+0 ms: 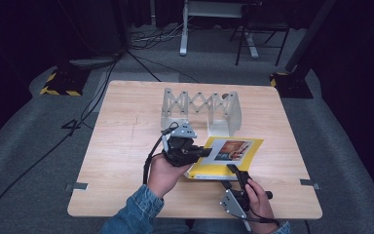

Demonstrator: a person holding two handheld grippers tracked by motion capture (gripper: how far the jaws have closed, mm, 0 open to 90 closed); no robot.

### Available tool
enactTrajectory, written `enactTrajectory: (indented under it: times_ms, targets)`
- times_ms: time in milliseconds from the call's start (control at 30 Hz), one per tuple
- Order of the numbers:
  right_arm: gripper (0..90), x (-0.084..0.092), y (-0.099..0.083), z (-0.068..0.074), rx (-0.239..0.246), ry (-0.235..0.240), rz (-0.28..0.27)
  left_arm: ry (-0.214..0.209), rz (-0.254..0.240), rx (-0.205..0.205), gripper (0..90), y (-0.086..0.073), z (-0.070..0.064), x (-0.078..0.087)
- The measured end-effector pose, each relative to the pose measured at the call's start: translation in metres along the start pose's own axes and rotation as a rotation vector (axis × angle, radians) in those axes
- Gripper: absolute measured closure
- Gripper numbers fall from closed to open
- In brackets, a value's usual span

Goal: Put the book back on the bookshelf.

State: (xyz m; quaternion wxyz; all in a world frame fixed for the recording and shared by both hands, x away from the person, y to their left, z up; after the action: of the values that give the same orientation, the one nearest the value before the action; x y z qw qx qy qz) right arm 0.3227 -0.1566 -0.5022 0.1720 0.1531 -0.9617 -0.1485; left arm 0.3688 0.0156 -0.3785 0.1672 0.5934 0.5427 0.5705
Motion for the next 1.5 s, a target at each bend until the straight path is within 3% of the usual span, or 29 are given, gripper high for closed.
enactTrajectory:
  times_ms: [67, 133, 267, 300, 333, 367, 467, 500, 567, 600, 633, 733, 767, 800, 833, 867, 1000, 1167, 1333, 1367, 1467, 1500]
  targets:
    - [37.7, -0.006, 0.000, 0.002, 0.049, -0.052, 0.013, 0.000, -0.006, 0.006, 89.8, 0.002, 0.001, 0.001]
    - [37.0, -0.010, 0.001, 0.005, 0.042, -0.088, 0.012, 0.001, -0.005, 0.007, 89.8, 0.002, 0.002, 0.001]
    - [43.0, -0.012, 0.001, 0.006, 0.027, -0.095, 0.007, 0.004, -0.001, 0.013, 89.8, 0.002, 0.004, 0.001]
    - [55.3, -0.011, 0.002, 0.009, -0.004, -0.069, 0.002, 0.008, 0.000, 0.019, 89.8, 0.000, 0.005, 0.001]
    - [55.3, -0.011, 0.002, 0.009, -0.004, -0.069, 0.002, 0.008, 0.000, 0.019, 89.8, 0.000, 0.005, 0.001]
    - [61.8, -0.010, 0.003, 0.010, -0.018, -0.037, -0.002, 0.009, -0.001, 0.030, 89.8, -0.001, 0.007, 0.001]
    - [68.4, -0.009, 0.004, 0.010, -0.024, -0.011, -0.005, 0.013, 0.007, 0.028, 89.8, -0.002, 0.008, 0.000]
    - [73.2, -0.008, 0.006, 0.010, -0.034, 0.019, -0.001, 0.021, 0.011, 0.031, 89.7, -0.004, 0.008, -0.002]
    - [74.6, -0.008, 0.006, 0.010, -0.041, 0.032, 0.003, 0.030, 0.015, 0.027, 89.6, -0.004, 0.009, -0.002]
    - [76.0, -0.008, 0.008, 0.010, -0.051, 0.061, 0.000, 0.036, 0.018, 0.025, 89.3, -0.005, 0.009, -0.003]
    - [76.5, -0.008, 0.009, 0.009, -0.056, 0.093, 0.002, 0.035, -0.006, 0.039, 80.8, -0.004, 0.011, -0.001]
    - [76.7, -0.008, 0.008, 0.009, -0.052, 0.121, 0.009, 0.065, -0.035, 0.046, 57.2, -0.001, 0.015, 0.006]
    - [76.8, -0.007, 0.006, 0.012, -0.056, 0.134, 0.012, 0.108, -0.044, 0.038, 53.7, -0.001, 0.018, 0.013]
    - [76.8, -0.007, 0.006, 0.012, -0.056, 0.134, 0.012, 0.108, -0.044, 0.038, 50.7, -0.001, 0.018, 0.013]
    - [76.8, -0.006, 0.005, 0.012, -0.057, 0.136, 0.012, 0.124, -0.050, 0.034, 50.7, -0.002, 0.020, 0.017]
    - [76.9, -0.005, 0.006, 0.010, -0.077, 0.140, 0.000, 0.153, -0.059, 0.026, 44.8, -0.004, 0.023, 0.024]
    - [77.0, -0.002, 0.007, 0.004, -0.097, 0.147, -0.007, 0.195, -0.075, 0.014, 41.1, -0.008, 0.027, 0.034]
    - [77.0, 0.003, 0.007, -0.007, -0.158, 0.132, -0.024, 0.230, -0.106, 0.018, 41.1, -0.023, 0.032, 0.056]
    - [77.1, 0.008, 0.010, -0.020, -0.217, 0.119, -0.036, 0.255, -0.096, 0.026, 41.1, -0.043, 0.037, 0.064]
    - [77.1, 0.011, 0.012, -0.027, -0.248, 0.107, -0.049, 0.260, -0.092, 0.034, 41.1, -0.051, 0.039, 0.067]
    - [77.1, 0.015, 0.014, -0.036, -0.284, 0.097, -0.062, 0.270, -0.089, 0.089, 41.1, -0.078, 0.049, 0.074]
    - [77.1, 0.015, 0.014, -0.036, -0.284, 0.097, -0.062, 0.270, -0.089, 0.089, 41.2, -0.078, 0.049, 0.074]
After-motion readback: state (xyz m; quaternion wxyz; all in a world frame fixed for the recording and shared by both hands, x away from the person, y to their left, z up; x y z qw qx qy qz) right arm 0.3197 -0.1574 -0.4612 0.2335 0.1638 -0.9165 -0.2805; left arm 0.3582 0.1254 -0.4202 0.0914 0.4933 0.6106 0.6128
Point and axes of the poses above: each handheld gripper's, and its own axes: x roughly backward along the jaws, y roughly out of its top, z roughly to its left, the point moved 5 cm from there along -x, roughly forward along the jaws, and after that the axes turned 2 degrees about -y, right-handed, at the moved point
